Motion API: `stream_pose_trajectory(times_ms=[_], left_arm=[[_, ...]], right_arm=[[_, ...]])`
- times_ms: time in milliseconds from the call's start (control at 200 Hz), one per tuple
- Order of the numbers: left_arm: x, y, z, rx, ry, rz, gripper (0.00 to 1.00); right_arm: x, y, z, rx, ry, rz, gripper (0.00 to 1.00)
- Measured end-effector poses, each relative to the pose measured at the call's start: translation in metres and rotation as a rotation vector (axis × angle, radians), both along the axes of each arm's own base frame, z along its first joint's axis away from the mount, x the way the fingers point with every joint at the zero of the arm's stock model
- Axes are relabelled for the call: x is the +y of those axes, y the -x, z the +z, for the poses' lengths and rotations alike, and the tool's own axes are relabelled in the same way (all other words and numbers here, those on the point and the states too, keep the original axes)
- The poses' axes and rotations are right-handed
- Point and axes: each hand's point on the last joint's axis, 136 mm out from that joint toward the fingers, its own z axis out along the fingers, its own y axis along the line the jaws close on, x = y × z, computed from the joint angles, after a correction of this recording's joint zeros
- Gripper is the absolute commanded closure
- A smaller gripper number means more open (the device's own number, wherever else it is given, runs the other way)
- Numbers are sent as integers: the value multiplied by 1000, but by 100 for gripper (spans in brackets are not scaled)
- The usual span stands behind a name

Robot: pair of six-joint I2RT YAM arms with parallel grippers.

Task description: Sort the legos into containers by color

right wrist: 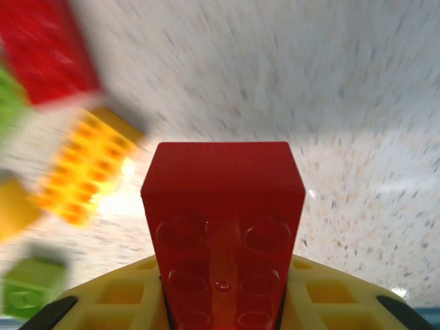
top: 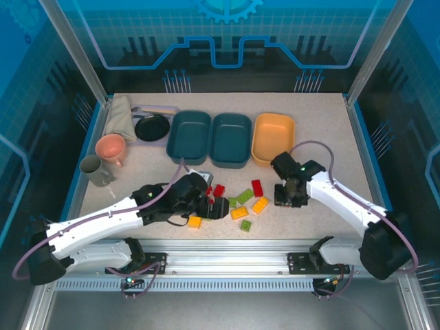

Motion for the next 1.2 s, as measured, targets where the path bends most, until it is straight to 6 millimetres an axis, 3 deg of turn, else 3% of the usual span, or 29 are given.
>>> stream_pose_trajectory(times_ms=[120, 250, 430, 625, 785, 945, 1080, 1200], left_arm=[[-1, -34, 36, -22, 73, 78, 1], [2, -80, 69, -44, 132, 164, 1], [-4, -145, 93, -46, 170, 224, 1], [-14, -206, 107, -58, 192, 245, 2], [-35, -232, 108, -50, 199, 205, 2], [-42, -242, 96, -24, 170, 190, 3], [-40, -237, 90, 5, 148, 192, 4], [-35, -232, 85, 30, 121, 199, 10]], right_arm=[[11, -45, 46, -123, -45, 2, 71], [12, -97, 58, -145, -57, -26, 71], [13, -171, 33, -96, -58, -48, 70], [10, -229, -9, -27, -61, -74, 69], [11, -257, -36, 15, -63, -81, 63], [13, -265, -53, 61, -66, -76, 48], [13, -268, -49, 62, -65, -68, 43], [13, -269, -27, 20, -72, -59, 43]])
